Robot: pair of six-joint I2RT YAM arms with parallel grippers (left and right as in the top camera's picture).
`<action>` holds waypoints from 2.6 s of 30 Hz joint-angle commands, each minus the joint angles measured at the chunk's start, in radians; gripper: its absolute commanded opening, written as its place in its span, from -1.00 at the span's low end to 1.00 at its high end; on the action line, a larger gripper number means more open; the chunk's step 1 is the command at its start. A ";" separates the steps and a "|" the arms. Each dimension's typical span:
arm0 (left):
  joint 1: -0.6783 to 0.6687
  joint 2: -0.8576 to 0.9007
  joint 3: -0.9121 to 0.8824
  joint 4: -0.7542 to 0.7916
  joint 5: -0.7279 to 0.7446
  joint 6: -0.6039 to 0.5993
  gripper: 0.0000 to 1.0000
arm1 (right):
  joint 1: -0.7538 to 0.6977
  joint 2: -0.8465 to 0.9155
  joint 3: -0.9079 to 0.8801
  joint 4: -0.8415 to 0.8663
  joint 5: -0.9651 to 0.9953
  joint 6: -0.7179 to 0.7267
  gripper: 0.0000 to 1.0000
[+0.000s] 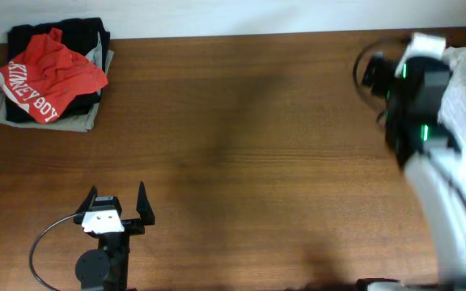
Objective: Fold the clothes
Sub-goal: 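Reach the right gripper to the white T-shirt at the right edge, then grasp the white T-shirt with the right gripper and drag it leftward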
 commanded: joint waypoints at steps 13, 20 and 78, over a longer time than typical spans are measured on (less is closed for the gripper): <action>-0.004 -0.005 -0.007 -0.001 -0.006 0.001 0.98 | -0.313 0.610 0.378 -0.107 -0.019 -0.294 0.98; -0.004 -0.005 -0.007 -0.001 -0.006 0.001 0.99 | -0.388 0.720 0.380 -0.014 -0.116 -0.339 0.89; -0.004 -0.005 -0.007 -0.001 -0.006 0.001 0.98 | -0.491 0.868 0.495 -0.115 -0.349 -0.219 -0.92</action>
